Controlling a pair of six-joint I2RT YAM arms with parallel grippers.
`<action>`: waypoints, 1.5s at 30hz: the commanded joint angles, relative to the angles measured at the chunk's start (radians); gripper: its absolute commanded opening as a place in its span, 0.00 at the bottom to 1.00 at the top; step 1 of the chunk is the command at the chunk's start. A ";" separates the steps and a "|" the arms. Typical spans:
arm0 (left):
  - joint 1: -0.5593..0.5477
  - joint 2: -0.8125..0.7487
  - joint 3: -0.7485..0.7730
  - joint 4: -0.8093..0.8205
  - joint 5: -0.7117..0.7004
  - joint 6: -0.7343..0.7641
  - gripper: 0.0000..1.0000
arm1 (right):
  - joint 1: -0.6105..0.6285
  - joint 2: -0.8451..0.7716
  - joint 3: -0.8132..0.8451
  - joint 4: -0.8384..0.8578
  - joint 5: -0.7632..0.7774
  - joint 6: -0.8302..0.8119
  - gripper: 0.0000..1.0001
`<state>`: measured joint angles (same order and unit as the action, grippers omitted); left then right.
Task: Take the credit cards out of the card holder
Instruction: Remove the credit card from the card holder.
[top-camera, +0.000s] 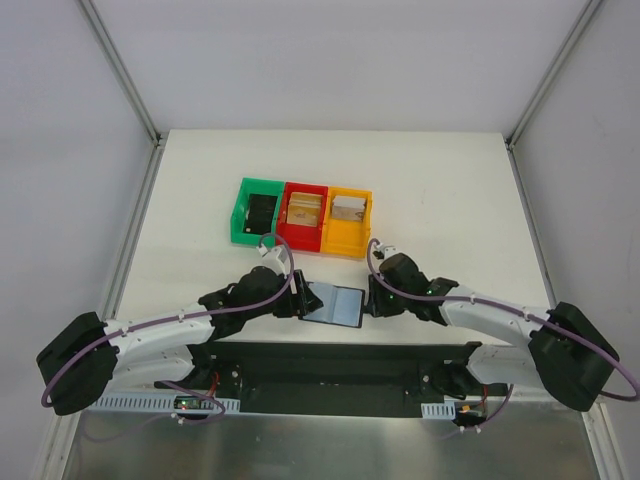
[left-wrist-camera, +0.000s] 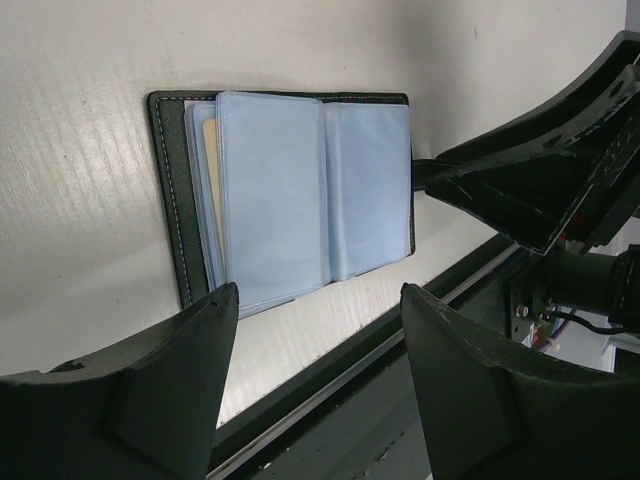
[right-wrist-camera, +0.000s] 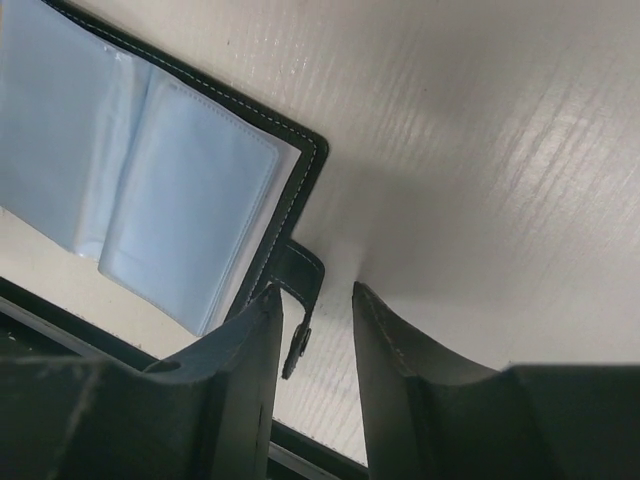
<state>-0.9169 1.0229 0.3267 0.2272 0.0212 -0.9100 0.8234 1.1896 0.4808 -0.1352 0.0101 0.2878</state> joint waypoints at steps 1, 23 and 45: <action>-0.005 0.008 -0.012 0.041 -0.015 -0.012 0.65 | -0.004 0.031 0.031 0.031 -0.039 0.005 0.34; -0.005 0.084 0.006 0.076 -0.075 -0.064 0.62 | -0.003 -0.108 0.110 -0.136 -0.044 -0.047 0.00; -0.004 0.129 0.034 0.083 -0.078 -0.056 0.59 | -0.003 -0.102 0.104 -0.126 -0.067 -0.042 0.00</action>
<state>-0.9169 1.2182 0.3550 0.3305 -0.0097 -0.9607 0.8204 1.0958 0.5571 -0.2508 -0.0425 0.2504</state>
